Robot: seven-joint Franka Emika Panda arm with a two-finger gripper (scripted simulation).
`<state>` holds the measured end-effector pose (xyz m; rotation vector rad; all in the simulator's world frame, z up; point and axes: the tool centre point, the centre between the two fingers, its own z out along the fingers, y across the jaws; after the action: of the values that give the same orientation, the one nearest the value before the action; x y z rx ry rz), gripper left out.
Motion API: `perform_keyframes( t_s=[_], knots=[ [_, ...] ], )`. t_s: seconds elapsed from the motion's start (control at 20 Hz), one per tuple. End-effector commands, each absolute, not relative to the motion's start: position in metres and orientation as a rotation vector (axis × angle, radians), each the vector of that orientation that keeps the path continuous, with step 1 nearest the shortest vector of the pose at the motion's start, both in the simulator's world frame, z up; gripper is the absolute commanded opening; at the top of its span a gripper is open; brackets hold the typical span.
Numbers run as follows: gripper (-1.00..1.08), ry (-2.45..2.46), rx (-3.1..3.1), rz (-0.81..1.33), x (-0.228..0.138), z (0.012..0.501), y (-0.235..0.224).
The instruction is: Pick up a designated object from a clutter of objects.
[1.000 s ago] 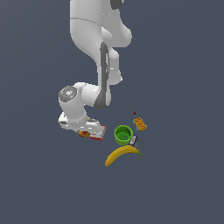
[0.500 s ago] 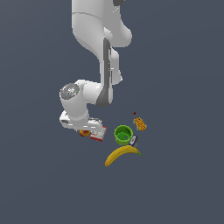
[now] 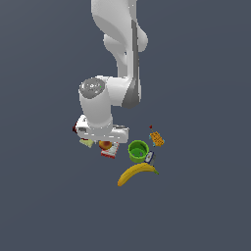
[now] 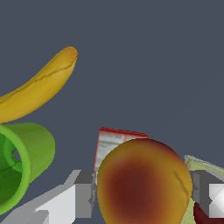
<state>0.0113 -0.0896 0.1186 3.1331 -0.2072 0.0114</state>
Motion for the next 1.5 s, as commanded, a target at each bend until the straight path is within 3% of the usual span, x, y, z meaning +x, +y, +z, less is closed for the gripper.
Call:
perform_keyframes(
  t_s=[0.0,0.9,1.45],
  knots=[
    [-1.00,-0.207,3.132,0.013,0.016,0.142,-0.069],
    [-1.00,-0.209,3.131,0.007,0.058,0.307,0.084],
    [-1.00,-0.210,3.133,0.002,0.080,0.379,0.150]
  ],
)
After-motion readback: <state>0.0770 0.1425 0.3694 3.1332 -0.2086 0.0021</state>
